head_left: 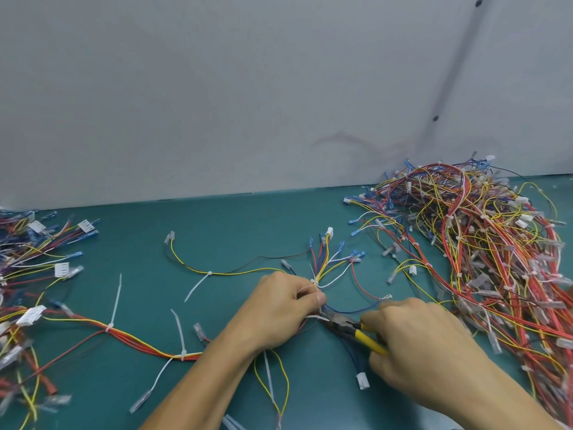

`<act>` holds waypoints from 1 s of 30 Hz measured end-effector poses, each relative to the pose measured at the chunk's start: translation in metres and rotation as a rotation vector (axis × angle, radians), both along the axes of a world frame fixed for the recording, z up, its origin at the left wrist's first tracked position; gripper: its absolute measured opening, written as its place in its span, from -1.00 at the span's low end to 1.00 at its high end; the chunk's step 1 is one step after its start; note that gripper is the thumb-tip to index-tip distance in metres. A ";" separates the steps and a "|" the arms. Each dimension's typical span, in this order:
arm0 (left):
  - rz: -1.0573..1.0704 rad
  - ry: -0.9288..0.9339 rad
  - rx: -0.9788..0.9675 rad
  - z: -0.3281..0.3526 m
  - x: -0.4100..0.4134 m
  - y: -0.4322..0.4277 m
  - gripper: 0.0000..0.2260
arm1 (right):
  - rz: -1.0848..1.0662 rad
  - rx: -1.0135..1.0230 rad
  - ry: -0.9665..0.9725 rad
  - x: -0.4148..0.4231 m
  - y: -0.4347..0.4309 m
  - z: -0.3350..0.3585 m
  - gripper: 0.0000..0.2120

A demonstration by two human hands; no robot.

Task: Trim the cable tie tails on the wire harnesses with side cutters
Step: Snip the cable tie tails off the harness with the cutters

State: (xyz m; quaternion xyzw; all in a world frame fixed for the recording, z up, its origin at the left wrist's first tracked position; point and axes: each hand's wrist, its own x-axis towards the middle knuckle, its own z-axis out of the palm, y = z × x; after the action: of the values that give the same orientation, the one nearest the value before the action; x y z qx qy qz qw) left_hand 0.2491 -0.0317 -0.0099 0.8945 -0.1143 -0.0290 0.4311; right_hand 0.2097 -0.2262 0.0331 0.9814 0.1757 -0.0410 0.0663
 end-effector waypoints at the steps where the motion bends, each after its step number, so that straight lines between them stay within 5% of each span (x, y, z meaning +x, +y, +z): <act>1: 0.000 -0.002 0.001 0.000 0.000 0.000 -0.73 | 0.001 -0.005 -0.003 0.000 0.000 -0.001 -0.85; 10: 0.036 0.012 -0.006 0.002 0.000 -0.001 -0.72 | 0.022 -0.015 -0.001 -0.002 0.000 -0.002 -0.83; 20: 0.263 0.161 -0.913 0.037 -0.001 0.025 -0.67 | 0.069 0.150 0.039 0.002 -0.021 0.017 -0.80; 30: 0.217 0.222 -0.625 0.019 -0.028 0.028 -0.90 | 0.051 -0.075 -0.114 0.006 -0.045 0.033 -0.66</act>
State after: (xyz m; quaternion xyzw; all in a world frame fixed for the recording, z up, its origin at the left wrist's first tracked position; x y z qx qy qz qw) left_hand 0.2211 -0.0036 0.0091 0.7175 0.0257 -0.0435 0.6947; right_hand 0.2157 -0.2716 0.0658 0.9741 0.1950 0.0100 0.1140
